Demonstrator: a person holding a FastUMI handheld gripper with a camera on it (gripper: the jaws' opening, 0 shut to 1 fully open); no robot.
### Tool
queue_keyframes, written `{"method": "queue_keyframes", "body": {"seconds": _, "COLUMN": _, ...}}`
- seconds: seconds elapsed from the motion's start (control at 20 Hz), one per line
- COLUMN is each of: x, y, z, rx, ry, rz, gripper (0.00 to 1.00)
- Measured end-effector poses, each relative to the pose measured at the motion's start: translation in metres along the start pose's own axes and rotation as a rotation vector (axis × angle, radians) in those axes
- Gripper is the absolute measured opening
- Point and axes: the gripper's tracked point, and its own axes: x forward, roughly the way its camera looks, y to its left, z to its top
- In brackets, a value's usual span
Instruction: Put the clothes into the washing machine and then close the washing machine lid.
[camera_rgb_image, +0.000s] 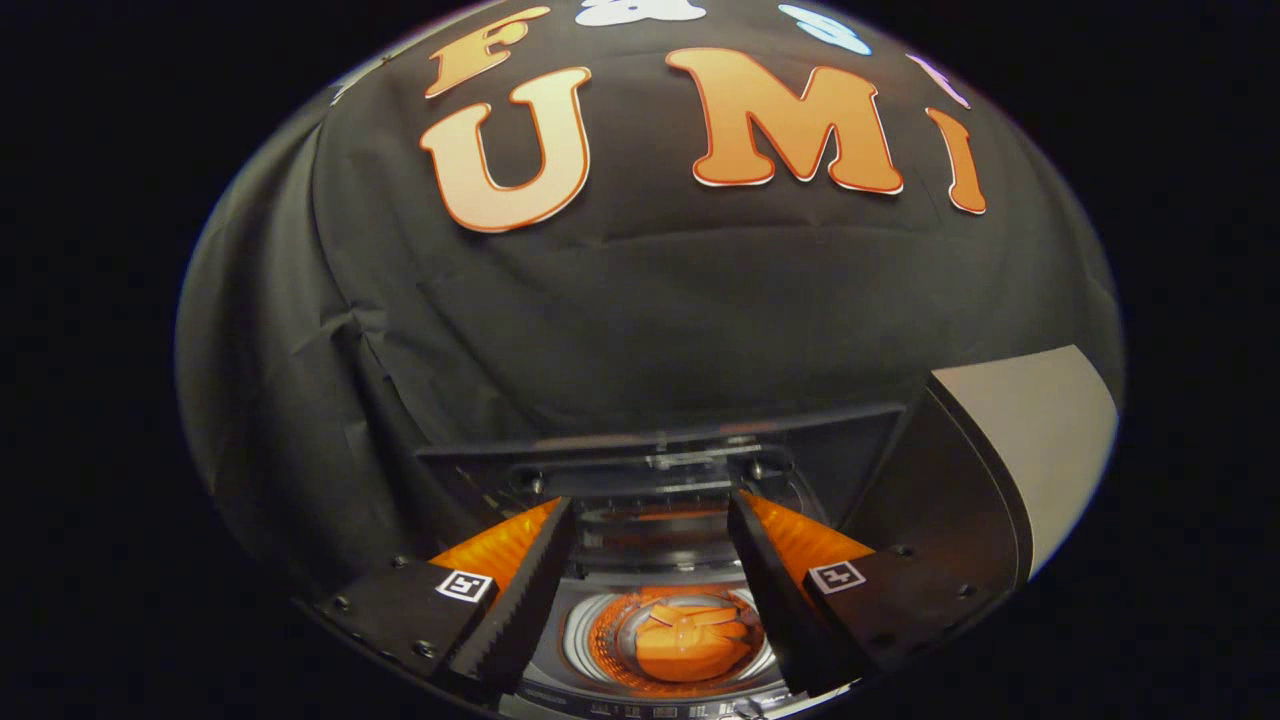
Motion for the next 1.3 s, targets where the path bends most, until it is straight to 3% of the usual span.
{"method": "queue_keyframes", "body": {"seconds": 0.3, "x": 0.024, "y": 0.001, "z": 0.041, "rx": -0.015, "ry": -0.072, "rz": -0.018, "gripper": 0.99}}
{"method": "queue_keyframes", "body": {"seconds": 0.65, "x": 0.064, "y": -0.008, "z": 0.047, "rx": -0.003, "ry": -0.063, "rz": -0.055, "gripper": 0.99}}
{"method": "queue_keyframes", "body": {"seconds": 0.95, "x": 0.058, "y": -0.009, "z": 0.037, "rx": -0.104, "ry": -0.083, "rz": -0.094, "gripper": 0.99}}
{"method": "queue_keyframes", "body": {"seconds": 1.3, "x": 0.045, "y": -0.009, "z": 0.031, "rx": -0.097, "ry": -0.109, "rz": -0.092, "gripper": 0.99}}
